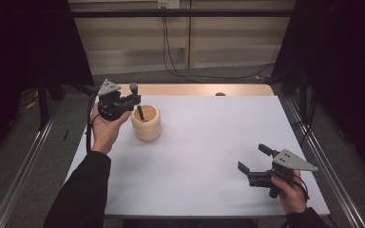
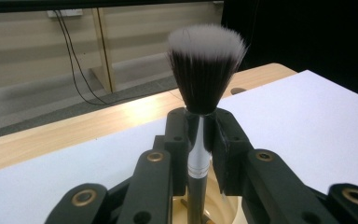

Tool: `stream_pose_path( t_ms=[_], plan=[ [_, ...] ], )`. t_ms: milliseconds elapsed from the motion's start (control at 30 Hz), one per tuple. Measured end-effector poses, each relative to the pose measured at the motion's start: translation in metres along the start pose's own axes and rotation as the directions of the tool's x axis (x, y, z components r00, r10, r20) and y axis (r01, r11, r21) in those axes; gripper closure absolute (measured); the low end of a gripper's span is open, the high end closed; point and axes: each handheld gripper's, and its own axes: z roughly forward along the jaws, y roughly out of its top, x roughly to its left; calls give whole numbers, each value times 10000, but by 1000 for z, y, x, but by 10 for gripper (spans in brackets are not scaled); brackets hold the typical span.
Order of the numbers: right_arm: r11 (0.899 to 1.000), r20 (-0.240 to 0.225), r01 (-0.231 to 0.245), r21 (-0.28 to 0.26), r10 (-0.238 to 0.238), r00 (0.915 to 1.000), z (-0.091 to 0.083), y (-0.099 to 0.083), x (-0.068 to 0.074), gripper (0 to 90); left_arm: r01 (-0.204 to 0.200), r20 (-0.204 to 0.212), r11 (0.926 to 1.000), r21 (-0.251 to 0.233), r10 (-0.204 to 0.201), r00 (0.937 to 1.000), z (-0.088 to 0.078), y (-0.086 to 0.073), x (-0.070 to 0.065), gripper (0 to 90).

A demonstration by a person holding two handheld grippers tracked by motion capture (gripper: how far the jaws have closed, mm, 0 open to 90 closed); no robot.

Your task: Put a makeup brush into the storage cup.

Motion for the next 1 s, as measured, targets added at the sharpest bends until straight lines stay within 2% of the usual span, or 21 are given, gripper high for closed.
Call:
stream_pose_path(
  t_ms=[200, 300, 367, 633, 933, 1000],
  plan=[
    [10000, 58, -35, -38, 36, 10000, 0, 0, 0, 1, 72, -47, 9999, 135, -71, 10000, 3, -8, 1, 779],
    [10000, 26, -18, -43, 19, 10000, 0, 0, 0, 8, -16, -49, 9994, 355, 18, 10000, 6, -13, -3, 778],
    [10000, -13, -17, -28, 17, 10000, 0, 0, 1, 7, 85, 31, 9997, 221, -86, 10000, 6, -14, -4, 778],
    [10000, -10, -12, -34, 12, 10000, 0, 0, 1, 3, 97, 46, 9994, 324, -98, 9999, 10, -24, -1, 777],
    [10000, -82, 48, -4, -48, 10000, 0, 0, 0, 3, 193, -274, 9988, 450, -181, 9995, 13, -31, 0, 775],
    [10000, -67, -15, -41, 15, 10000, 0, 0, 1, 3, 199, -84, 9992, 360, -196, 9998, 14, -32, 0, 774]
  ],
)
